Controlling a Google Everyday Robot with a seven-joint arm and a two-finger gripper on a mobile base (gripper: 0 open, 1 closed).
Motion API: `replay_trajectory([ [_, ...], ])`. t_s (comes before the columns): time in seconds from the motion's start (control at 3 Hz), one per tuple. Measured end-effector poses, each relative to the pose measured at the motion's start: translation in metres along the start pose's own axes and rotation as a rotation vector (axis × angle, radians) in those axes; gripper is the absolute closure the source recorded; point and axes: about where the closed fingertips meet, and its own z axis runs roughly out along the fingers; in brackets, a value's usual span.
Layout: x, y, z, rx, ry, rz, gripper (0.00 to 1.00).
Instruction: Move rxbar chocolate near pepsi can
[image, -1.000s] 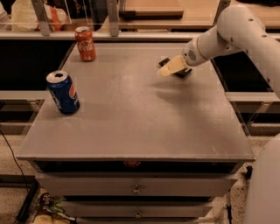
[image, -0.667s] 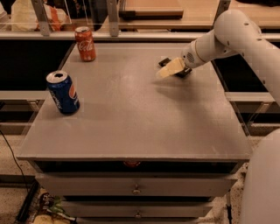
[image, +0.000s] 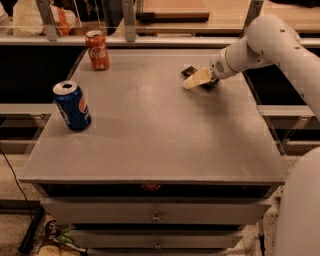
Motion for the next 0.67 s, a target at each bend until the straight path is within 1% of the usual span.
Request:
replay_trajectory([
  [0.33, 0.0002, -0.003, -0.0042, -0.009, -0.017, 0.012, 0.65],
  [0.67, -0.0037, -0.0021, -0.0122, -0.019, -0.04, 0.007, 0.88],
])
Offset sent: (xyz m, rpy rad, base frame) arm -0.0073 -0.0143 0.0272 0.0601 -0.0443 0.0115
